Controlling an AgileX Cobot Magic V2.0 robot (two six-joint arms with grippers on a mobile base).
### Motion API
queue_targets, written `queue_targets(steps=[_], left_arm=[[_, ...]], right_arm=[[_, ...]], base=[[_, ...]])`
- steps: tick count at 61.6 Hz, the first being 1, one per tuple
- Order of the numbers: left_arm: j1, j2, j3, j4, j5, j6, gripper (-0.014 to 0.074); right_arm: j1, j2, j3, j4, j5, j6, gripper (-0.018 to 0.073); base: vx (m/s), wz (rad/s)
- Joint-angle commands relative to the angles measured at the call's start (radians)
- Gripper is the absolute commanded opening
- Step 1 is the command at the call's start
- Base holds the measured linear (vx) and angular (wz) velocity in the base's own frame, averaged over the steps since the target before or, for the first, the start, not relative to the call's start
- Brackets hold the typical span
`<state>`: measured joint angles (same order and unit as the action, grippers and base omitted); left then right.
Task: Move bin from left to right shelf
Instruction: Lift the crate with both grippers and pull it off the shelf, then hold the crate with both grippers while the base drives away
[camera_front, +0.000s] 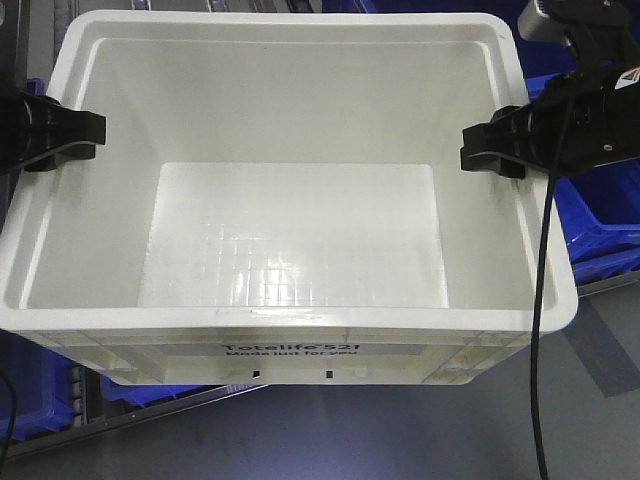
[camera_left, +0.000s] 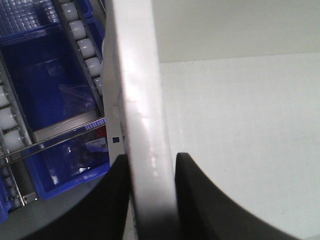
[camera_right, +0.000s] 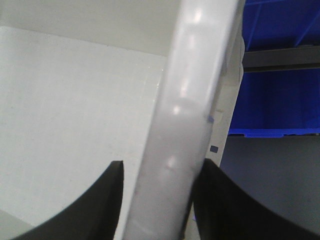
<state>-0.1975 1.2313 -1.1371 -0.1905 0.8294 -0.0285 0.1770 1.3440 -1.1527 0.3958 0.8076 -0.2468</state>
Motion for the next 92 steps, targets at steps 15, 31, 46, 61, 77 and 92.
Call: queue_targets(steps=[15, 31, 46, 61, 77, 92], left_arm=[[-0.005, -0.039, -0.04, -0.028, -0.124, 0.017, -0.0008], [-0.005, -0.039, -0.04, -0.028, -0.124, 0.017, -0.0008], [-0.005, -0.039, -0.04, -0.028, -0.124, 0.017, -0.0008], [-0.005, -0.039, -0.04, -0.028, -0.124, 0.017, -0.0008], [-0.005, -0.039, -0.04, -0.028, -0.124, 0.017, -0.0008], [-0.005, -0.039, -0.04, -0.028, -0.124, 0.017, -0.0008]], right_arm=[[-0.003, -0.045, -0.036, 0.027, -0.061, -0.051, -0.0004], [-0.003, -0.045, -0.036, 0.027, -0.061, -0.051, -0.0004], [-0.003, -0.045, -0.036, 0.027, -0.061, -0.051, -0.0004], [-0.003, -0.045, -0.036, 0.027, -0.058, -0.051, -0.0004], [-0.003, -0.045, -0.036, 0.027, -0.057, -0.051, -0.0004], [-0.003, -0.045, -0.036, 0.027, -0.057, -0.051, -0.0004]], base=[[-0.05, -0.19], [-0.05, -0.29], [-0.04, -0.45], [-0.03, -0.62], [-0.01, -0.68], [0.03, -0.59]])
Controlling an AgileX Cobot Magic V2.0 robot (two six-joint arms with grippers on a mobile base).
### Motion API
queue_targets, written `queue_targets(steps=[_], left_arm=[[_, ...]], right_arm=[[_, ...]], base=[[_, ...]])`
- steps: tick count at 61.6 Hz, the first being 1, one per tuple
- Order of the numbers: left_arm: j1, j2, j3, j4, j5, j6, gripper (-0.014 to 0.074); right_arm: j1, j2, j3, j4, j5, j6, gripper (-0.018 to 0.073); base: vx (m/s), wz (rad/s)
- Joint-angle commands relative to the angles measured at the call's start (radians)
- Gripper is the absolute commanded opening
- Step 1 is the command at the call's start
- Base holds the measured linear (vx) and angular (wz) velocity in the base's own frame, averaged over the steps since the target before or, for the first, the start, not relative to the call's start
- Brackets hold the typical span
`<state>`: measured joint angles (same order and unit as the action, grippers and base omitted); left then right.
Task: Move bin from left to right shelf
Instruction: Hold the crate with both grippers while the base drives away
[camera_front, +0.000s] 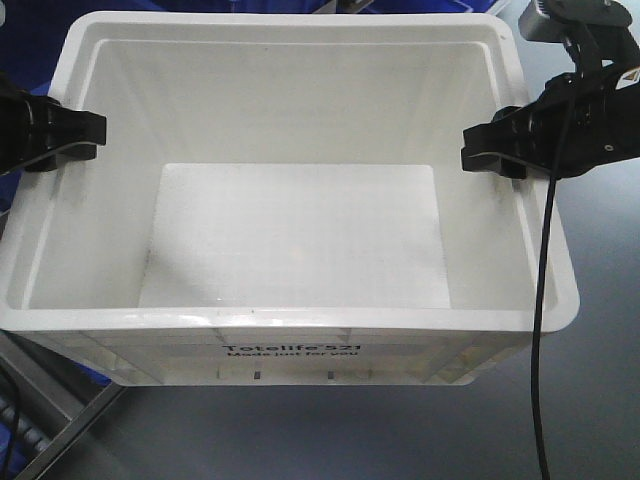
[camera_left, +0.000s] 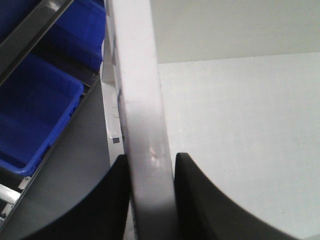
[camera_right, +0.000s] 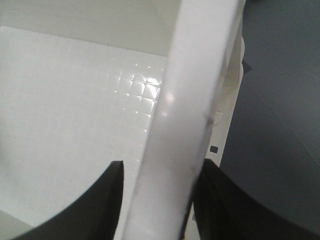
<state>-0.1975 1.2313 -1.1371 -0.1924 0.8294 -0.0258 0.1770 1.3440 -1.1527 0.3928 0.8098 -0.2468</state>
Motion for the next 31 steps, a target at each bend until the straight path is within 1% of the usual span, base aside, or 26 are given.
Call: queue_targets(steps=[1, 31], left_arm=[[-0.005, -0.039, -0.04, -0.026, -0.124, 0.014, -0.0008], [-0.005, -0.039, -0.04, -0.026, -0.124, 0.014, -0.0008]], right_arm=[[-0.003, -0.045, -0.036, 0.03, -0.059, -0.051, -0.0004], [-0.003, -0.045, -0.036, 0.03, -0.059, -0.051, -0.0004]], base=[[0.06, -0.49], [0.11, -0.41]])
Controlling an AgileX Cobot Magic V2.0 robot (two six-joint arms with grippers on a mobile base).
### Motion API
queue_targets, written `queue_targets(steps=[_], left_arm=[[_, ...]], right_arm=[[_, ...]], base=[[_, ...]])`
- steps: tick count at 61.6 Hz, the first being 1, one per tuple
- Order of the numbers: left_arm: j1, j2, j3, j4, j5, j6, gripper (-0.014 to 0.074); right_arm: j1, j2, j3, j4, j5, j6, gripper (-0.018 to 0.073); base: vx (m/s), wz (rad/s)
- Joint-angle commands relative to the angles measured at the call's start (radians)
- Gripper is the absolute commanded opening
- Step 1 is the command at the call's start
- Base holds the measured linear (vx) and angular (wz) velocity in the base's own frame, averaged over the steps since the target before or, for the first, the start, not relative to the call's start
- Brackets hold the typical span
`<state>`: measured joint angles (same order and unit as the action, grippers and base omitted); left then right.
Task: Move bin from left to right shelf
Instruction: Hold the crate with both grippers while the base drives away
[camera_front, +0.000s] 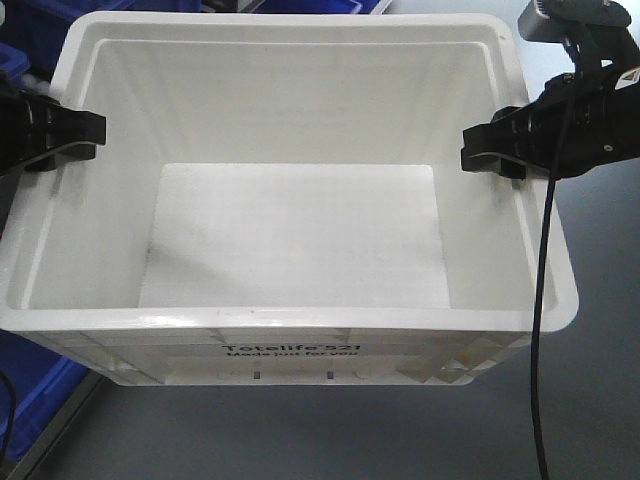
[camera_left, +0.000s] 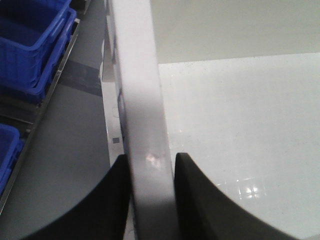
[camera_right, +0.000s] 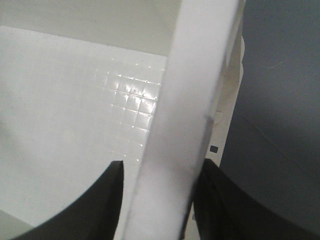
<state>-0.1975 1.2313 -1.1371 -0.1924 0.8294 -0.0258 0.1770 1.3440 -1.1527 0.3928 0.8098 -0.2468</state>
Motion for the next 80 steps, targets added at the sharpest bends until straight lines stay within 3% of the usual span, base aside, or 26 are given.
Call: queue_targets(steps=[1, 80], left_arm=[[-0.005, -0.039, -0.04, -0.026, -0.124, 0.014, -0.0008], [-0.005, -0.039, -0.04, -0.026, -0.124, 0.014, -0.0008]], right_arm=[[-0.003, -0.045, -0.036, 0.03, -0.059, -0.051, -0.0004], [-0.003, -0.045, -0.036, 0.03, -0.059, -0.051, -0.0004]], base=[[0.13, -0.42], [0.17, -0.48]])
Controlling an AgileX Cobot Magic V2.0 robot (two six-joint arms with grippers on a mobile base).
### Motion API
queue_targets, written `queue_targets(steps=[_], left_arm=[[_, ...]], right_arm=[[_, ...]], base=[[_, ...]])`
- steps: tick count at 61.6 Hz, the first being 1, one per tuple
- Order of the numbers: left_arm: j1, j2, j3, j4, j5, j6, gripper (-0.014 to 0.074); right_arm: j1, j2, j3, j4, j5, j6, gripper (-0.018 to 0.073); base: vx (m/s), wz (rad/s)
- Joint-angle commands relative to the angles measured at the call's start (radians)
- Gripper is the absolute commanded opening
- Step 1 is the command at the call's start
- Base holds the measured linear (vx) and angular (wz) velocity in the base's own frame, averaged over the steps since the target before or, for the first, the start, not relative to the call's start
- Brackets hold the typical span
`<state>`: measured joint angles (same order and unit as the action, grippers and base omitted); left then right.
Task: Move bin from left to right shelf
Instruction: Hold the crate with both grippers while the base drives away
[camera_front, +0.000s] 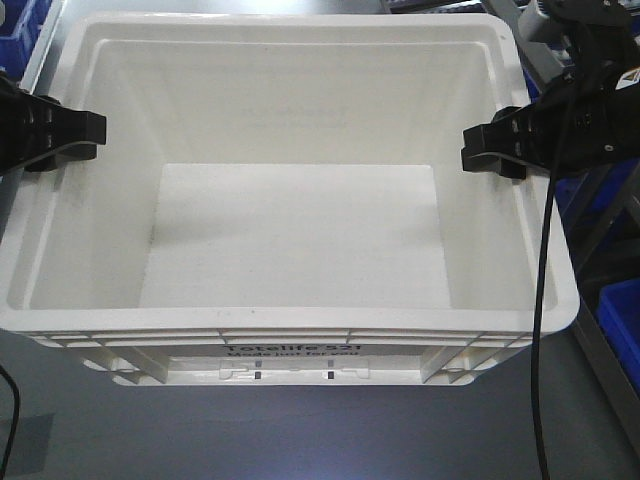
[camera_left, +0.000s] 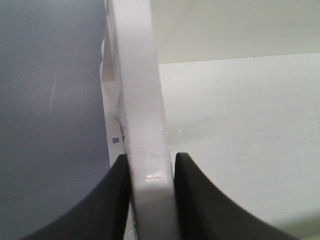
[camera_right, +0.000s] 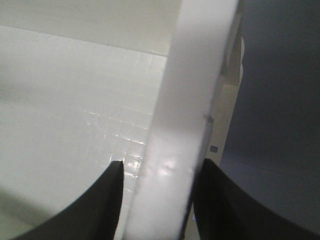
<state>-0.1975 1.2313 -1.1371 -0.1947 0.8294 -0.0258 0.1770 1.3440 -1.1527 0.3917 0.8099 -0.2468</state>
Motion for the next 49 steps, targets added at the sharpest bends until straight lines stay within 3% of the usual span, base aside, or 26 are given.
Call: queue_targets(steps=[1, 24, 49], left_arm=[[-0.005, -0.039, -0.04, -0.024, -0.124, 0.014, -0.0008], [-0.005, -0.039, -0.04, -0.024, -0.124, 0.014, -0.0008], [-0.005, -0.039, -0.04, -0.024, -0.123, 0.014, -0.0008]], right_arm=[[-0.003, -0.045, -0.036, 0.031, -0.059, -0.051, -0.0004], [-0.003, -0.045, -0.036, 0.032, -0.053, -0.051, -0.0004], [-0.003, -0.045, -0.036, 0.032, -0.005, -0.051, -0.0004]], base=[[0.26, -0.4], [0.31, -0.24], [0.41, 0.04]])
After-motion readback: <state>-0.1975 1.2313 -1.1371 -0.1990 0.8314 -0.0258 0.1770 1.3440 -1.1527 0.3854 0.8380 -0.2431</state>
